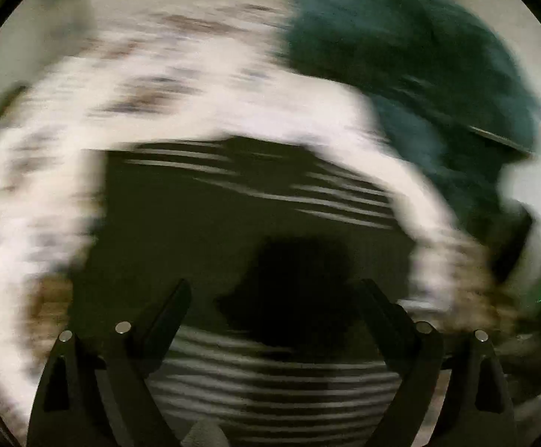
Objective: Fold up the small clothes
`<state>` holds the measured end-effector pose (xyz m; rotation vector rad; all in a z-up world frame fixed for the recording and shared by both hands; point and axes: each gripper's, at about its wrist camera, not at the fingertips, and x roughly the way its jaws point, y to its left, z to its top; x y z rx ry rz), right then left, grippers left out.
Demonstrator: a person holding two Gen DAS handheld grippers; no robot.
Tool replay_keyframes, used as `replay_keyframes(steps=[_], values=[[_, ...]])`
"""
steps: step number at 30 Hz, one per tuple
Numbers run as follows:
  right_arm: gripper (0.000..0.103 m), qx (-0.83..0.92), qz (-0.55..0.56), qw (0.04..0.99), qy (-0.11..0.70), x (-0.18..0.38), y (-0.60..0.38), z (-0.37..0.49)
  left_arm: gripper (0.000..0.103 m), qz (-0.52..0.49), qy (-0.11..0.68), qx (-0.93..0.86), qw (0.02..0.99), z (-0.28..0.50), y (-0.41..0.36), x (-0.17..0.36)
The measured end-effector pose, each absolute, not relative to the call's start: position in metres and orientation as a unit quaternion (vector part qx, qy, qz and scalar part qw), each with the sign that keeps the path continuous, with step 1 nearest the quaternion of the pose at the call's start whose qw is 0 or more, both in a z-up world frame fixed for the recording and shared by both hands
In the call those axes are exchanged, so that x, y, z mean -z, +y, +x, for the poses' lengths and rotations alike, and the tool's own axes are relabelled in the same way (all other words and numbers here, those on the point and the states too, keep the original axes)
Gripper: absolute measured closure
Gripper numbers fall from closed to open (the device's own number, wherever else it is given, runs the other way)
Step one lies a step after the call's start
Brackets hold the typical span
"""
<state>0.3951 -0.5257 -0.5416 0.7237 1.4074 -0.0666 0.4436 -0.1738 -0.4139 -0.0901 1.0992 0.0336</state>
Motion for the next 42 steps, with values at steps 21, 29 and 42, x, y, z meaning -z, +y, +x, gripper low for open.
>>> replay_keyframes(steps=[21, 29, 42], values=[[0.033, -0.229, -0.022, 0.704, 0.672, 0.567, -0.196, 0.687, 0.012, -0.093, 0.553, -0.266, 0.784, 0.483, 0.038, 0.502], [0.099, -0.272, -0.107, 0.697, 0.655, 0.601, -0.139, 0.677, 0.012, -0.078, 0.568, -0.236, 0.784, 0.506, 0.043, 0.521], [0.099, -0.16, -0.072, 0.732, 0.658, 0.576, -0.201, 0.699, 0.012, -0.109, 0.573, -0.199, 0.787, 0.545, 0.05, 0.526]])
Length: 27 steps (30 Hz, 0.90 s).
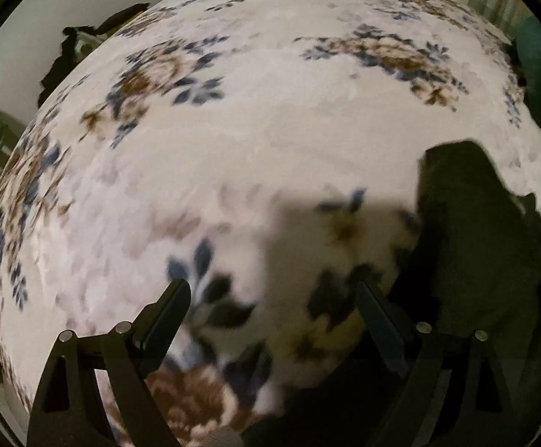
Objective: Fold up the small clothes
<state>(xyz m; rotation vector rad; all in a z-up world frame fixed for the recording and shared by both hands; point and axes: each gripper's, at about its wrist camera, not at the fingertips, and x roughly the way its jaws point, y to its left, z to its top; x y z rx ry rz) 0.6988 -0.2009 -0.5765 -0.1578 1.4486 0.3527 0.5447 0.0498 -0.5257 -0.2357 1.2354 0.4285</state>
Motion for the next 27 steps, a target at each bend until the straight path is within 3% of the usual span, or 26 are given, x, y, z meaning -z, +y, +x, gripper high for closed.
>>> replay_keyframes(steps=[4, 5, 6, 8, 11, 15, 20, 23, 27], values=[[0.093, -0.169, -0.027, 0.703, 0.69, 0.582, -0.209, 0.707, 0.012, -0.105, 0.588, -0.144, 0.789, 0.592, 0.041, 0.525], [0.082, -0.165, -0.001, 0.698, 0.697, 0.582, -0.215, 0.71, 0.012, -0.1, 0.596, -0.13, 0.786, 0.606, 0.037, 0.529], [0.061, -0.158, 0.019, 0.7, 0.696, 0.578, -0.222, 0.71, 0.012, -0.087, 0.604, -0.118, 0.783, 0.62, 0.032, 0.534], [0.043, -0.141, 0.08, 0.71, 0.686, 0.566, -0.256, 0.706, 0.012, -0.065, 0.618, -0.103, 0.777, 0.639, 0.025, 0.543], [0.042, -0.122, 0.13, 0.705, 0.686, 0.559, -0.296, 0.692, 0.01, -0.019, 0.636, -0.102, 0.765, 0.654, 0.022, 0.56], [0.042, -0.042, 0.116, 0.714, 0.689, 0.549, -0.36, 0.647, 0.01, -0.03, 0.641, -0.094, 0.761, 0.652, 0.031, 0.566], [0.042, 0.019, 0.173, 0.723, 0.668, 0.528, -0.43, 0.597, 0.01, -0.017, 0.607, -0.115, 0.786, 0.614, 0.024, 0.527], [0.042, 0.013, 0.177, 0.724, 0.666, 0.531, -0.424, 0.583, 0.01, 0.006, 0.588, -0.112, 0.801, 0.581, -0.002, 0.505], [0.042, -0.029, 0.109, 0.722, 0.682, 0.561, -0.375, 0.594, 0.01, 0.045, 0.609, -0.126, 0.782, 0.581, -0.025, 0.529]])
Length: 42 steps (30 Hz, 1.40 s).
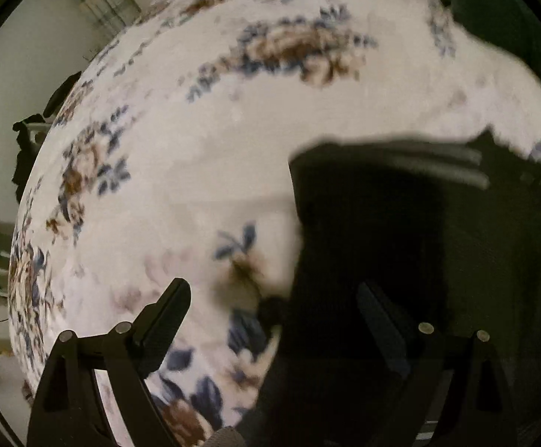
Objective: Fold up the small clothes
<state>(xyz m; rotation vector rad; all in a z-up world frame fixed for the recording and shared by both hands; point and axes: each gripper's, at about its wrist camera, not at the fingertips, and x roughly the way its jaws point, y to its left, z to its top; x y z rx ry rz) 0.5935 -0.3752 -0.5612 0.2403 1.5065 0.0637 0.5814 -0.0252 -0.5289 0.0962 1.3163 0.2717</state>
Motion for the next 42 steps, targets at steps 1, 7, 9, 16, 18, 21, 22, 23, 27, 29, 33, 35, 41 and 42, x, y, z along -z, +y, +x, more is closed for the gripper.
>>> replay_keyframes(steps=[1, 7, 9, 16, 18, 21, 22, 23, 27, 29, 33, 35, 41, 42], values=[[0.043, -0.033, 0.097, 0.721, 0.685, 0.57, -0.36, 0.6, 0.01, 0.05, 0.618, -0.135, 0.773, 0.581, -0.026, 0.54], [0.101, -0.009, -0.026, 0.749, 0.662, 0.587, -0.338, 0.591, 0.01, 0.067, 0.621, -0.141, 0.769, 0.589, -0.017, 0.549], [0.101, 0.014, -0.007, 0.761, 0.648, 0.576, -0.355, 0.587, 0.01, 0.081, 0.617, -0.14, 0.77, 0.588, -0.02, 0.546], [0.058, -0.047, 0.199, 0.712, 0.671, 0.564, -0.412, 0.582, 0.01, 0.061, 0.598, -0.143, 0.786, 0.58, -0.02, 0.517], [0.052, -0.019, 0.263, 0.73, 0.631, 0.535, -0.452, 0.57, 0.01, 0.059, 0.587, -0.139, 0.795, 0.578, -0.023, 0.507], [0.047, 0.036, 0.302, 0.73, 0.613, 0.52, -0.499, 0.553, 0.01, 0.066, 0.577, -0.134, 0.803, 0.575, -0.031, 0.501], [0.047, 0.043, 0.297, 0.727, 0.618, 0.522, -0.507, 0.549, 0.01, 0.071, 0.577, -0.133, 0.803, 0.576, -0.033, 0.501], [0.047, 0.051, 0.288, 0.722, 0.627, 0.526, -0.51, 0.548, 0.01, 0.075, 0.578, -0.132, 0.802, 0.576, -0.036, 0.502], [0.047, 0.028, 0.249, 0.706, 0.663, 0.549, -0.485, 0.551, 0.01, 0.094, 0.581, -0.124, 0.799, 0.573, -0.052, 0.507], [0.053, 0.024, 0.201, 0.697, 0.688, 0.561, -0.461, 0.552, 0.01, 0.107, 0.581, -0.118, 0.798, 0.57, -0.063, 0.507], [0.089, 0.044, 0.161, 0.721, 0.673, 0.555, -0.442, 0.538, 0.01, 0.123, 0.594, -0.112, 0.787, 0.571, -0.071, 0.519], [0.091, 0.055, 0.184, 0.734, 0.651, 0.543, -0.451, 0.525, 0.01, 0.124, 0.602, -0.121, 0.779, 0.573, -0.066, 0.528], [0.102, 0.079, 0.269, 0.717, 0.638, 0.552, -0.496, 0.501, 0.01, 0.128, 0.609, -0.125, 0.773, 0.576, -0.062, 0.537], [0.102, 0.074, 0.267, 0.72, 0.637, 0.552, -0.491, 0.507, 0.01, 0.129, 0.607, -0.126, 0.774, 0.575, -0.063, 0.535]])
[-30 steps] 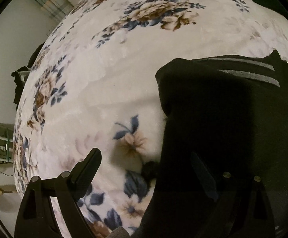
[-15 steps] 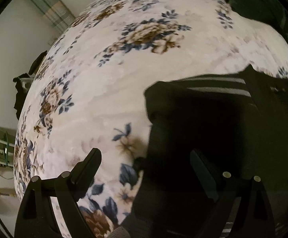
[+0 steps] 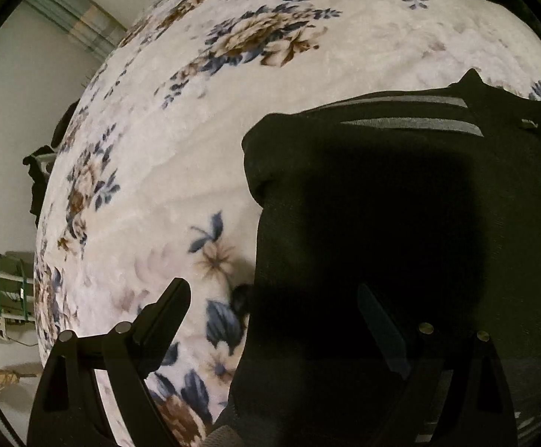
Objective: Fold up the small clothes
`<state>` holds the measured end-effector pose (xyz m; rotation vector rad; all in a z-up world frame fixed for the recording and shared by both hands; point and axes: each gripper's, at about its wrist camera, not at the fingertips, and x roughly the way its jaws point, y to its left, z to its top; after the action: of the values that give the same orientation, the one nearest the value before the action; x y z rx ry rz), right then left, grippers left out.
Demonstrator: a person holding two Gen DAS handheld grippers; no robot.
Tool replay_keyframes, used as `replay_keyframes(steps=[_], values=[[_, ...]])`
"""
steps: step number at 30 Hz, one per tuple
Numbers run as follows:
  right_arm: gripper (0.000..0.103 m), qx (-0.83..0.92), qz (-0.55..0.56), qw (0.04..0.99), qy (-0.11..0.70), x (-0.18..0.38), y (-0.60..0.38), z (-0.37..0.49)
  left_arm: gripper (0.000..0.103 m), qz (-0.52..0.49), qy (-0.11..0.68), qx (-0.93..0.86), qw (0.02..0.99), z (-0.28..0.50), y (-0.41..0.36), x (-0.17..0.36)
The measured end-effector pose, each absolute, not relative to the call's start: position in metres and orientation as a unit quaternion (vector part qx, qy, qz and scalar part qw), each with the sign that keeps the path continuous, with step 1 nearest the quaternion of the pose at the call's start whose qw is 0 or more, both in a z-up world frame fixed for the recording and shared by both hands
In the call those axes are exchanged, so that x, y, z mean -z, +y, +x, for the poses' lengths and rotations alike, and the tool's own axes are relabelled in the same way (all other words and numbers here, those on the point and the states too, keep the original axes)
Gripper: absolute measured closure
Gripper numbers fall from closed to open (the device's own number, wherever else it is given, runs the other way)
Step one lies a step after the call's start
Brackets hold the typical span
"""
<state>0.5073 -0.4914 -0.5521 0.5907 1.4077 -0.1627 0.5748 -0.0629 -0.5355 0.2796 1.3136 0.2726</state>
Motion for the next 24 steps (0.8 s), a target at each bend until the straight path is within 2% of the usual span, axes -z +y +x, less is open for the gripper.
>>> replay_keyframes(steps=[7, 10, 11, 12, 13, 14, 19, 24], values=[[0.102, 0.044, 0.28, 0.757, 0.589, 0.52, -0.488, 0.514, 0.01, 0.115, 0.607, -0.135, 0.775, 0.567, -0.061, 0.531], [0.099, 0.026, 0.235, 0.741, 0.629, 0.521, -0.477, 0.527, 0.01, 0.107, 0.592, -0.138, 0.787, 0.549, -0.062, 0.512], [0.082, 0.025, 0.212, 0.734, 0.645, 0.523, -0.47, 0.531, 0.01, 0.103, 0.587, -0.138, 0.791, 0.543, -0.063, 0.505], [0.048, 0.022, 0.19, 0.732, 0.654, 0.523, -0.462, 0.531, 0.009, 0.098, 0.581, -0.138, 0.796, 0.534, -0.065, 0.497], [0.029, 0.019, 0.169, 0.733, 0.658, 0.521, -0.455, 0.528, 0.009, 0.092, 0.576, -0.139, 0.8, 0.522, -0.068, 0.486], [0.005, 0.012, 0.153, 0.734, 0.662, 0.52, -0.445, 0.525, 0.008, 0.089, 0.572, -0.138, 0.804, 0.514, -0.071, 0.48], [0.003, 0.009, 0.103, 0.735, 0.67, 0.509, -0.405, 0.506, 0.008, 0.078, 0.546, -0.139, 0.823, 0.462, -0.091, 0.433], [0.002, 0.034, 0.077, 0.76, 0.644, 0.461, -0.372, 0.47, 0.008, 0.07, 0.535, -0.129, 0.832, 0.416, -0.101, 0.383]])
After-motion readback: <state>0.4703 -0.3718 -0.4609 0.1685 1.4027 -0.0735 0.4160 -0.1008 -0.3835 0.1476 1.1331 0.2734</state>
